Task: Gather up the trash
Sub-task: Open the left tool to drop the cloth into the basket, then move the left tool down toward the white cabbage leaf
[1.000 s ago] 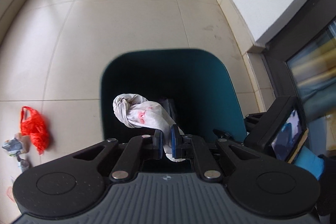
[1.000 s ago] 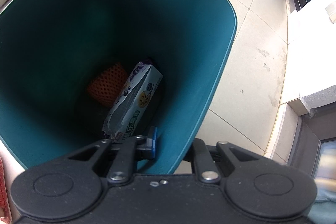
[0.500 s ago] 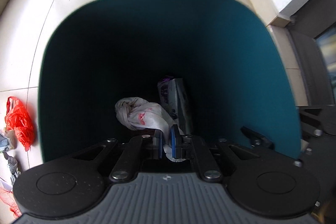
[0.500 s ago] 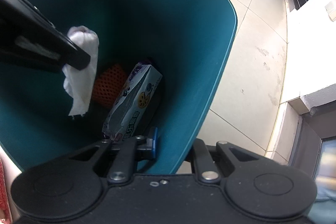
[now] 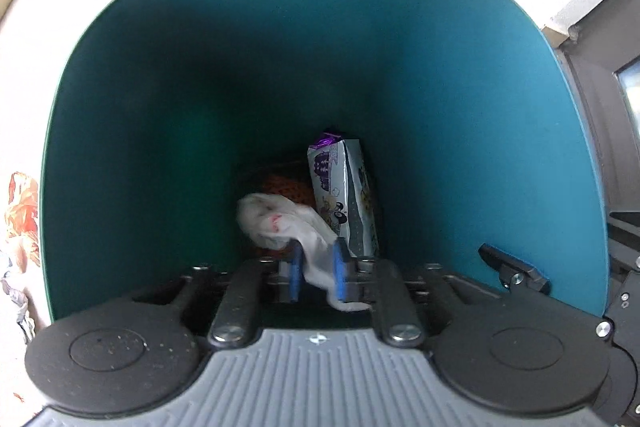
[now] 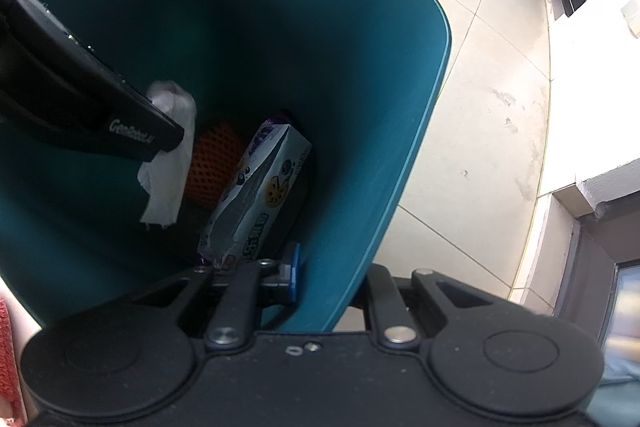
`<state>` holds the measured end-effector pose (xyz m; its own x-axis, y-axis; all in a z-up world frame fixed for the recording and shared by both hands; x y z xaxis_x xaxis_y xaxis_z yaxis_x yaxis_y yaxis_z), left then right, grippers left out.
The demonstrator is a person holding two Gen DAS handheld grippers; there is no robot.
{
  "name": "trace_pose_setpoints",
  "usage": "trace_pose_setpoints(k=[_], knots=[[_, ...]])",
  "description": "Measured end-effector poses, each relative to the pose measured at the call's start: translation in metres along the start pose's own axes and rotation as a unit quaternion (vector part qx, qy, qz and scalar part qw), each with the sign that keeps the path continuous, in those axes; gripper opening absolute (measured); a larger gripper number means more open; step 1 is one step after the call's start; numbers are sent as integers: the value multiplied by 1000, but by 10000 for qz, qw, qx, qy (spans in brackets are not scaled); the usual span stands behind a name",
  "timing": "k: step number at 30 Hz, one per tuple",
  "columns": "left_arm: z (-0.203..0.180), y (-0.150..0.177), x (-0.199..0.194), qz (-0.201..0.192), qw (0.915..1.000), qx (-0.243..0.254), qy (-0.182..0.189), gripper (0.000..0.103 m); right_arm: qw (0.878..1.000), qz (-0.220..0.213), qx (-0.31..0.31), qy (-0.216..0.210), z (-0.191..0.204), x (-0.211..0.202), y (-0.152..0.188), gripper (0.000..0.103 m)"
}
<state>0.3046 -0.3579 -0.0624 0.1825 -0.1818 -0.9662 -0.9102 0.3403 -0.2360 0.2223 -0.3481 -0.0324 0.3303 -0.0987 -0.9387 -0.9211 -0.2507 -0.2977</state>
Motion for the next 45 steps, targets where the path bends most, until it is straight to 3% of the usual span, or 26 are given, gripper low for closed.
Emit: trace_pose_setpoints(k=[5, 22, 33, 36, 39, 45], knots=[[0, 0, -14, -247, 9997, 55, -24, 59, 10000, -4, -3, -10, -1, 0, 0, 12], [22, 22, -106, -824, 9964, 141, -96, 59, 10000, 40, -54, -6, 0, 2, 1, 13], [80, 57, -173, -1263, 9915, -217, -244, 59, 9998, 133, -127, 23, 5, 5, -4, 13], [103, 71, -181, -1353, 9892, -459, -317, 60, 9998, 168, -142, 38, 7, 5, -6, 13], [124, 87, -181, -1493, 9848, -694, -561, 73, 9997, 187, -163, 44, 7, 5, -7, 13], [164, 119, -162, -1332, 9825, -1146, -613, 73, 9997, 195, -140, 48, 7, 6, -6, 13]])
Point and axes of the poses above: each gripper's, at about its wrist camera, not at the fingertips, and x roughly the way its jaws point, z to its left, y to its underside, the point moved 2 cm from there along x, roughly the way its jaws point, and after that the axes turned 1 degree about -z, right-handed, at the moved point
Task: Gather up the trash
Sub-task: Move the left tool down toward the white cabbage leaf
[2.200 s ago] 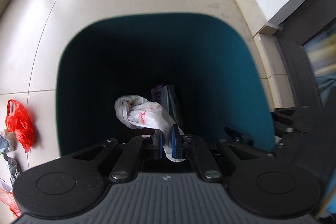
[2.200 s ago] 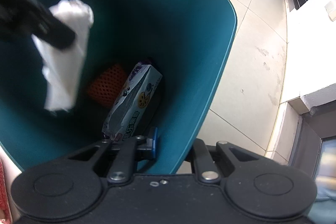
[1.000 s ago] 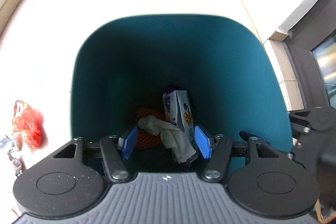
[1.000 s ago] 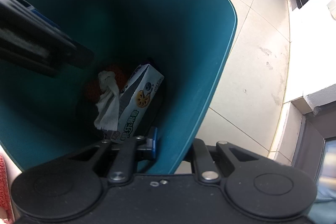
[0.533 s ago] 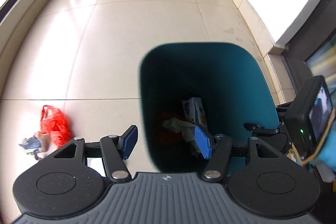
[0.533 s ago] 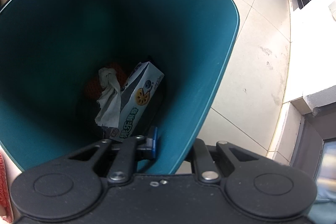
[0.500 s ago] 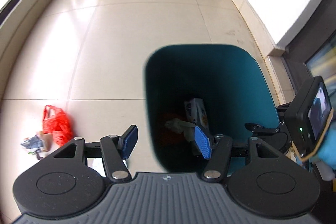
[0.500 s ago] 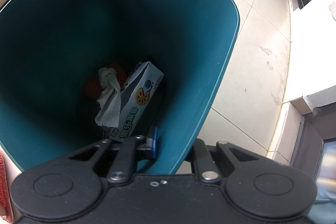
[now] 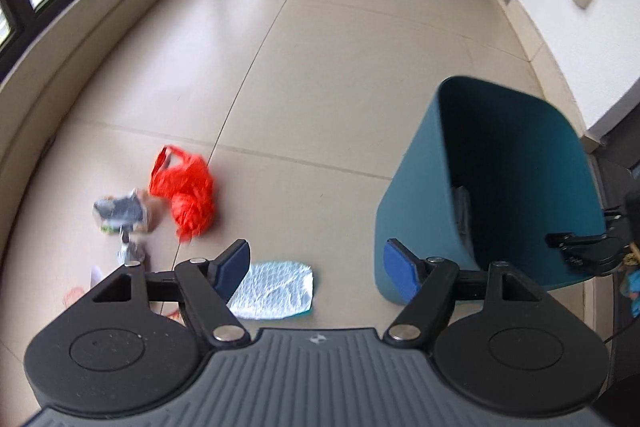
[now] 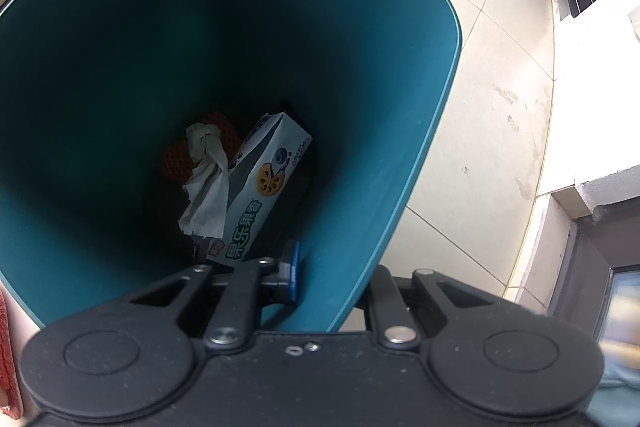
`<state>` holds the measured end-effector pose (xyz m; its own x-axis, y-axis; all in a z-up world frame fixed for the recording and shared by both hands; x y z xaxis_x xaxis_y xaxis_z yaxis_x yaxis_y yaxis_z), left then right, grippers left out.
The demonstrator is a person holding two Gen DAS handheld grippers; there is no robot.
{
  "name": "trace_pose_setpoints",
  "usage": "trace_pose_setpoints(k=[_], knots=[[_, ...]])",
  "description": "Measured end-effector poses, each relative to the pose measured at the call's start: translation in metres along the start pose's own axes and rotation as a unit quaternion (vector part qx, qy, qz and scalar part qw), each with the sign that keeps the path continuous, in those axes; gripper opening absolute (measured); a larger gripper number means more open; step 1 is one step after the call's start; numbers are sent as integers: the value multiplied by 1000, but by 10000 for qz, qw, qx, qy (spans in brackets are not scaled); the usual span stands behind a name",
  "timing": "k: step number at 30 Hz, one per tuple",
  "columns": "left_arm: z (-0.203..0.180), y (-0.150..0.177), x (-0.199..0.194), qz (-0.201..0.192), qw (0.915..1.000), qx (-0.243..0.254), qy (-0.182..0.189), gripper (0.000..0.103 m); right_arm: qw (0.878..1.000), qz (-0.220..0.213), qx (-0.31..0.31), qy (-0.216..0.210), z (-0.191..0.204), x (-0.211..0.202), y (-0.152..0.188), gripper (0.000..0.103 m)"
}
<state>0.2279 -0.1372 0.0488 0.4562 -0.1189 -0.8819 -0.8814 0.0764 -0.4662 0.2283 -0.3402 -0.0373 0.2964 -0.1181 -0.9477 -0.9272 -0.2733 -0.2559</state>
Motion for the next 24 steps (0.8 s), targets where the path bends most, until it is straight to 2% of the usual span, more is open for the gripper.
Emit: trace_pose_setpoints(k=[7, 14, 18, 24], knots=[[46, 42, 41, 380, 9978, -441, -326, 73, 10000, 21, 7, 8, 0, 1, 1, 13], [106, 85, 90, 597, 9897, -1001, -829, 73, 10000, 16, 37, 15, 0, 1, 1, 13], [143, 106, 123, 861, 9777, -1655, -969, 73, 10000, 17, 27, 19, 0, 2, 1, 13], [178, 129, 158, 1166, 9581, -2286, -1276, 73, 10000, 11, 51, 19, 0, 1, 2, 13]])
Point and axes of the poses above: each gripper's, at about its wrist camera, not at the fingertips, and x roughly the way its jaws point, z to its left, y to its underside, the point moved 2 cm from there along x, roughly the way its jaws point, and after that the axes turned 1 degree about -z, right-handed, at the moved point
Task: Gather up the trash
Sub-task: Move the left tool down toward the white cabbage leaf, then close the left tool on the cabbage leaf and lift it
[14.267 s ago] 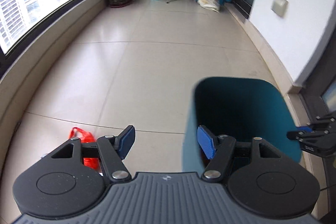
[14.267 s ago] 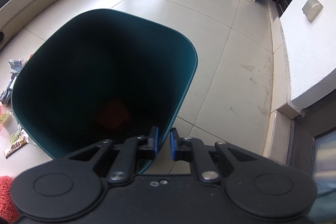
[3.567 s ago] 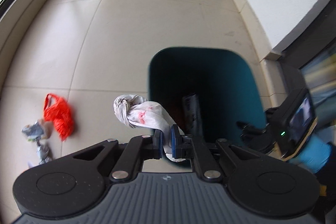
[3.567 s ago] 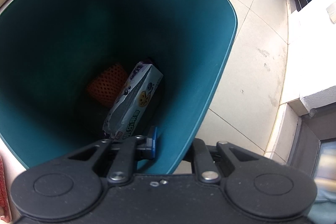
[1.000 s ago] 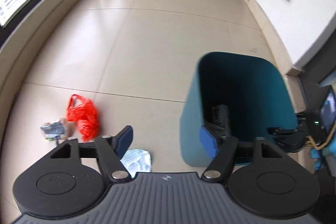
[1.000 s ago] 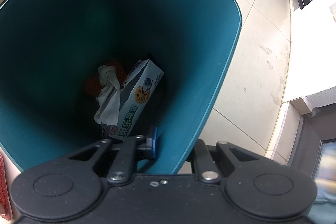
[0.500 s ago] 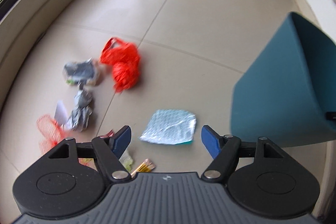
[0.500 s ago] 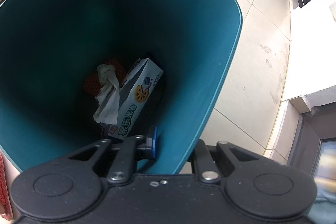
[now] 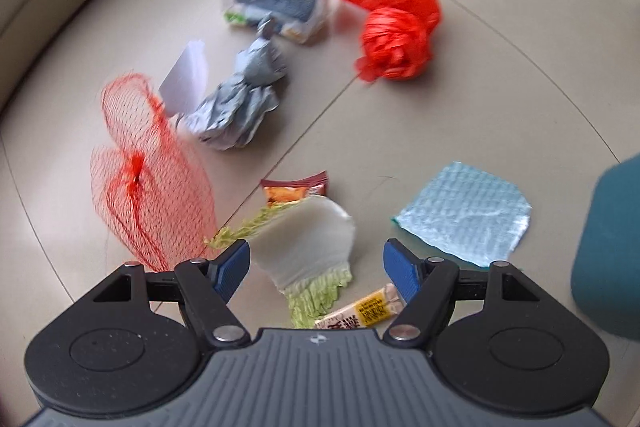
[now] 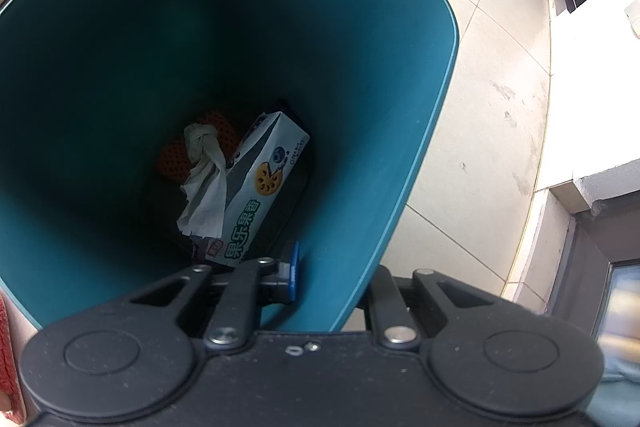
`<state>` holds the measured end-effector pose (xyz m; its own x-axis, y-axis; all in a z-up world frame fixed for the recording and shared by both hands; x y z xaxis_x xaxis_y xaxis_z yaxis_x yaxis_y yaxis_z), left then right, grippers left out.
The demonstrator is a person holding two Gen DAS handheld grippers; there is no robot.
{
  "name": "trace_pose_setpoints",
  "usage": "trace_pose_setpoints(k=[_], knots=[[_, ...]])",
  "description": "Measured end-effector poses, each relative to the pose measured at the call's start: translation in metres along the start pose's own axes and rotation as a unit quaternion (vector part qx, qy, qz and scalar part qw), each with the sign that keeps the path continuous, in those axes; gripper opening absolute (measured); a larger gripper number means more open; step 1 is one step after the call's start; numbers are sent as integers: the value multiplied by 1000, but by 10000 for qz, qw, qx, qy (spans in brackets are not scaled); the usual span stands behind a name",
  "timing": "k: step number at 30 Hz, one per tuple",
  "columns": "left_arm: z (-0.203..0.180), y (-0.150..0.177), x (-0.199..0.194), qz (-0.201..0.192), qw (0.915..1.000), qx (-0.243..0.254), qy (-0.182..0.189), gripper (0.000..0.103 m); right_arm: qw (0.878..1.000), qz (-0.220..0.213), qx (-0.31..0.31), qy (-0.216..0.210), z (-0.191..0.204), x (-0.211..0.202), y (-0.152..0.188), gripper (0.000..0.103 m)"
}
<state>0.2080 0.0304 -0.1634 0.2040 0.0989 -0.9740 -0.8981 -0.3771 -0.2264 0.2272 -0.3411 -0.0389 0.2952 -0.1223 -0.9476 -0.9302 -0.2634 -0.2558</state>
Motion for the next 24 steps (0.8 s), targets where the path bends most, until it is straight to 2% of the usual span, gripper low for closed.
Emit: trace_pose_setpoints(k=[4, 9, 16, 19, 24], knots=[[4, -8, 13, 42, 9995, -294, -92, 73, 10000, -7, 14, 2, 0, -1, 0, 13], [-9, -19, 27, 112, 9978, -636, -119, 73, 10000, -18, 48, 2, 0, -2, -1, 13], [-26, -20, 59, 249, 9941, -874, -599, 73, 10000, -23, 69, 11, -1, -3, 0, 13], [-26, -19, 72, 378, 9903, -1187, -614, 73, 10000, -20, 68, 13, 0, -3, 0, 13], [-25, -22, 80, 373, 9893, -1185, -762, 73, 9999, -25, 104, 10, -1, -3, 0, 13]])
Point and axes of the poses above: each gripper's, at about its wrist camera, not at the fingertips, and x roughly the way its jaws point, z to its left, y to its underside, the point moved 2 cm from there along x, roughly the way its jaws point, and after that the axes turned 1 degree about -z, right-handed, at the moved point
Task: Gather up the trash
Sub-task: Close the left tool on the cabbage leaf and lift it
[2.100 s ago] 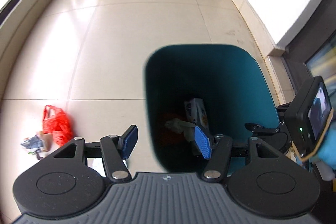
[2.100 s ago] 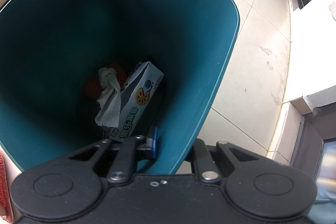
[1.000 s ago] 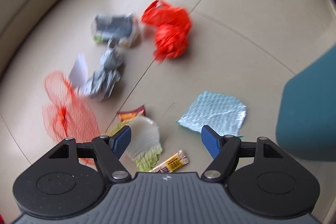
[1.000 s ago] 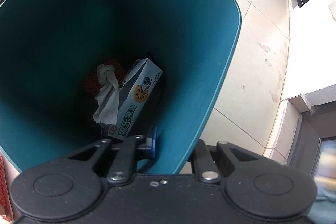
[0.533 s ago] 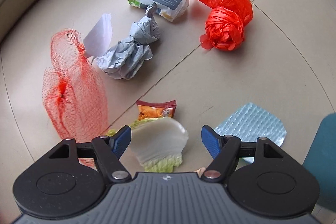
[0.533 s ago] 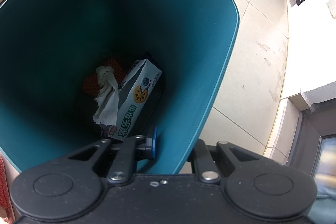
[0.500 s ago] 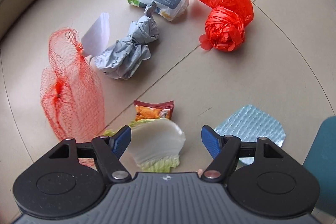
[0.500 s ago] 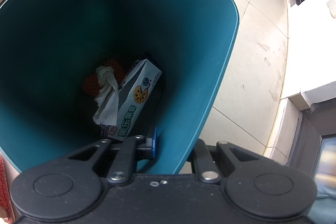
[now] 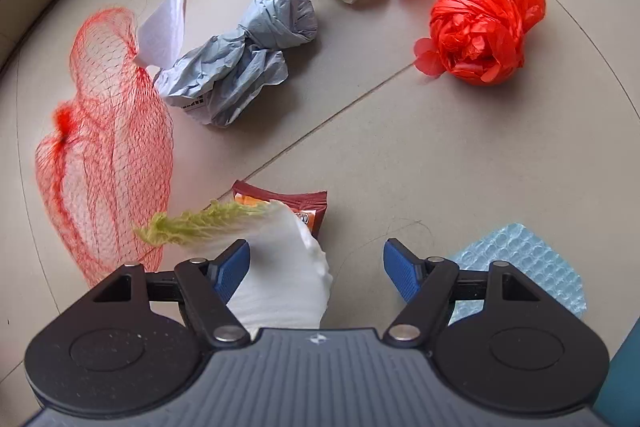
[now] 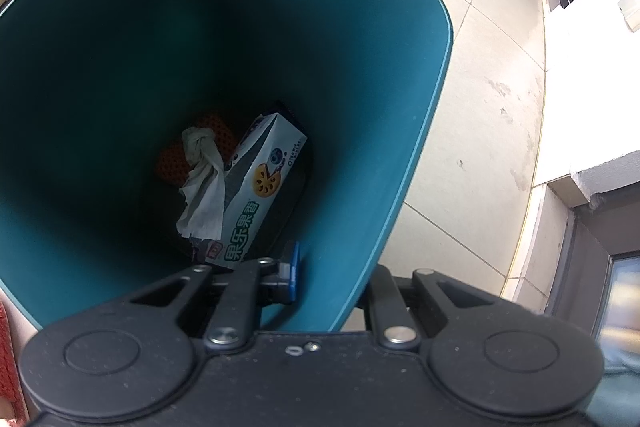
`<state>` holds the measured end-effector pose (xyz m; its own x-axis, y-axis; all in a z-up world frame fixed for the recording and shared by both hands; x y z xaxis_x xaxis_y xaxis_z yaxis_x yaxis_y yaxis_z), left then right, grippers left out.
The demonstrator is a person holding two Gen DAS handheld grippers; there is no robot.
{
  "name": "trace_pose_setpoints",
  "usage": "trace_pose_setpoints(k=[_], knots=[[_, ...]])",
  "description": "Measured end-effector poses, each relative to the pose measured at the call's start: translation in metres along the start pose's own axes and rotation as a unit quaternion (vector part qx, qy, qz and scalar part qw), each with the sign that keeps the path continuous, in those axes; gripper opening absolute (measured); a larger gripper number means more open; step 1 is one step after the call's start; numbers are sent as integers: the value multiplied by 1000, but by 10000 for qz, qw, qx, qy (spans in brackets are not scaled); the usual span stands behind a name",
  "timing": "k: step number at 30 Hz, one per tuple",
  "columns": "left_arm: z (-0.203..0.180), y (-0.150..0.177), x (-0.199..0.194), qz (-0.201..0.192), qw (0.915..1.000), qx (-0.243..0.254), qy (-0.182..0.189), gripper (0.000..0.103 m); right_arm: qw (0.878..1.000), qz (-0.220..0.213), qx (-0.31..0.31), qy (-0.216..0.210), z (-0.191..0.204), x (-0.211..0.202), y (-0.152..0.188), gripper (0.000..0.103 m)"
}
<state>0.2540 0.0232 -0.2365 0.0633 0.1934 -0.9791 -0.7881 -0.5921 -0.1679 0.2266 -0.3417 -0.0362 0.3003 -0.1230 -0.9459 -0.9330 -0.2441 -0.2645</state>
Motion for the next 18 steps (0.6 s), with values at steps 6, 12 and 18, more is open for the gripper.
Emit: trace_pose_setpoints(k=[6, 12, 18], knots=[[15, -4, 4, 6, 9997, -254, -66, 64, 10000, 4, -12, 15, 0, 0, 0, 13], [29, -4, 1, 31, 9991, -392, -170, 35, 10000, 5, -11, 19, 0, 0, 0, 13], [33, 6, -7, 84, 9991, -245, -337, 16, 10000, 8, -30, 25, 0, 1, 0, 13]])
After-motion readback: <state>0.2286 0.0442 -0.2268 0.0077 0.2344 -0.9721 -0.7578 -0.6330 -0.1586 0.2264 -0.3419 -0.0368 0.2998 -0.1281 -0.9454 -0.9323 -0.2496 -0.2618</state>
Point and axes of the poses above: each gripper's, at about its wrist camera, not at the fingertips, and x roughly the way its jaws point, z to its left, y to its underside, the point moved 2 cm from there along x, roughly the way its jaws point, and after that the axes turned 1 degree about -z, right-handed, at the moved point
